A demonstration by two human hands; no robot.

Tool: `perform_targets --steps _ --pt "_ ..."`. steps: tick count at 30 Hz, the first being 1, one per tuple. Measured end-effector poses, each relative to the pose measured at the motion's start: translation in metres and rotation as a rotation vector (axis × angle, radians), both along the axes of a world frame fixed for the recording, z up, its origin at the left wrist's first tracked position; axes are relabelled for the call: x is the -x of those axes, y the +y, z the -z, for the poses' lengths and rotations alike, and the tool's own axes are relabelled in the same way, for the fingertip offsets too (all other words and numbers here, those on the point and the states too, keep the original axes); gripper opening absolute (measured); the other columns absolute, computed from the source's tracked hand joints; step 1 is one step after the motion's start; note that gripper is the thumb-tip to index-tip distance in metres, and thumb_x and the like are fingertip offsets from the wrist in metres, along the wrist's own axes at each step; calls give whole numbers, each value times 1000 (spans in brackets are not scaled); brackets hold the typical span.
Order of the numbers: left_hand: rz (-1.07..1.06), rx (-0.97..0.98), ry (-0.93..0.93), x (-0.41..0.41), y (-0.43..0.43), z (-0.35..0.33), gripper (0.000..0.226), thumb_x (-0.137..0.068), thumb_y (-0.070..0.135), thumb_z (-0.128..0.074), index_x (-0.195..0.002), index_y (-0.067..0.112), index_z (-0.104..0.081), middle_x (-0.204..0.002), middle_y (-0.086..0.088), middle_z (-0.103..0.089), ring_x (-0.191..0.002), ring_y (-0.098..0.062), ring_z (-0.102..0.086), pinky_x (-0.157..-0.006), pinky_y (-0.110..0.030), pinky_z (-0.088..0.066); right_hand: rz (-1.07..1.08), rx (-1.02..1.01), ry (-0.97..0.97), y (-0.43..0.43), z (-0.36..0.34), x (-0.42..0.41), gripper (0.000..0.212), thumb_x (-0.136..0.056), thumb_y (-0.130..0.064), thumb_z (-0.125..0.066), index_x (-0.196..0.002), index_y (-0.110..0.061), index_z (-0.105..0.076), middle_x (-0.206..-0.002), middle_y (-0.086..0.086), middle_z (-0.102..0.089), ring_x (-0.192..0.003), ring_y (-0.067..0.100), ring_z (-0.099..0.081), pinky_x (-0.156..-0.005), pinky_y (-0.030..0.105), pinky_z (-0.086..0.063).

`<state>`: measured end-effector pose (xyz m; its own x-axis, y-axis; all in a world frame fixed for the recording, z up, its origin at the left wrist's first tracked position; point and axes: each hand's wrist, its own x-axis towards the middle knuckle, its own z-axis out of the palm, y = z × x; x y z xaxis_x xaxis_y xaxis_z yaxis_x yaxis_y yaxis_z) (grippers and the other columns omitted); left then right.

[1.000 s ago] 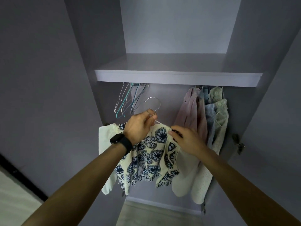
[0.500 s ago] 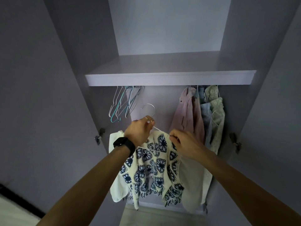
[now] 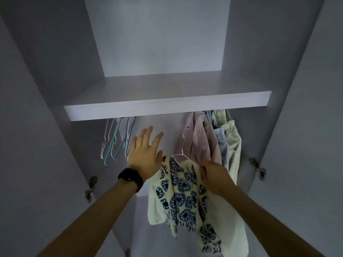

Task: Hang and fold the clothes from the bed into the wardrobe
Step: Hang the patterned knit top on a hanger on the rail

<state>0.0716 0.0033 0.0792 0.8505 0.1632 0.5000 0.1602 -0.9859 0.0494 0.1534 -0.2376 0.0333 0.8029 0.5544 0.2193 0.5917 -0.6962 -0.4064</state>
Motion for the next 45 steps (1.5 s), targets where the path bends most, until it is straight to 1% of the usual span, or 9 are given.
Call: perform_targets --steps 3,6,10,15,20,28,35,40,45 --pt "27 -145 -130 -24 18 -24 72 -96 36 -50 -159 28 -16 -167 -10 1 -153 -34 1 -119 -59 2 71 9 6 18 -5 -12 23 -103 -21 -42 -112 -9 -59 -98 10 -68 -89 31 -65 -75 38 -50" --pt "2 -199 -216 -63 38 -37 74 -99 40 -44 -160 31 -3 -167 -9 6 -153 -33 4 -119 -61 2 133 8 -30 40 0 -38 28 -101 -19 -47 -122 -3 -55 -90 10 -66 -86 32 -65 -64 32 -41" --pt "-34 -232 -279 -102 57 -28 67 -104 47 -31 -159 33 7 -167 -6 12 -153 -31 11 -119 -62 4 192 -1 2 63 11 -80 8 -96 -17 -51 -91 -11 -54 -82 9 -66 -81 34 -66 -63 30 -40" --pt "-28 -306 -512 -135 71 -4 59 -107 42 -26 -160 32 -3 -168 -7 1 -153 -31 7 -118 -62 7 265 -48 -36 101 34 -135 17 -94 -18 -51 -104 -5 -57 -110 18 -70 -105 39 -64 -80 36 -49" --pt "-43 -369 -626 -145 74 -2 60 -105 45 -26 -160 32 -5 -167 -8 -6 -154 -32 1 -118 -62 3 333 -89 -147 118 27 -171 17 -94 -18 -53 -103 -4 -53 -111 21 -69 -107 41 -64 -92 41 -50" --pt "-48 -410 -748 -156 82 7 56 -106 43 -21 -159 35 -6 -166 -5 -13 -154 -30 -5 -119 -60 -3 502 -126 -225 144 3 -232 26 -94 -23 -56 -112 -5 -58 -117 22 -67 -110 39 -63 -77 35 -46" --pt "-42 -393 -745 -157 83 6 55 -107 42 -24 -159 35 -10 -165 -5 -15 -154 -29 -5 -119 -59 -1 514 -65 -163 141 11 -249 27 -93 -22 -51 -113 -11 -66 -117 17 -69 -109 33 -65 -89 37 -52" --pt "-47 -291 -583 -141 73 2 55 -106 41 -28 -159 34 -13 -167 -5 -11 -154 -29 -1 -120 -58 4 420 -51 -52 121 -1 -214 31 -93 -42 -53 -101 -14 -66 -104 15 -71 -98 34 -67 -77 34 -51" --pt "-72 -132 -362 -115 51 -15 61 -104 47 -27 -159 35 -2 -168 -5 0 -154 -29 6 -120 -63 -7 287 -65 -62 82 -46 -145 17 -93 -24 -51 -100 -18 -66 -95 12 -72 -90 36 -68 -75 35 -56"
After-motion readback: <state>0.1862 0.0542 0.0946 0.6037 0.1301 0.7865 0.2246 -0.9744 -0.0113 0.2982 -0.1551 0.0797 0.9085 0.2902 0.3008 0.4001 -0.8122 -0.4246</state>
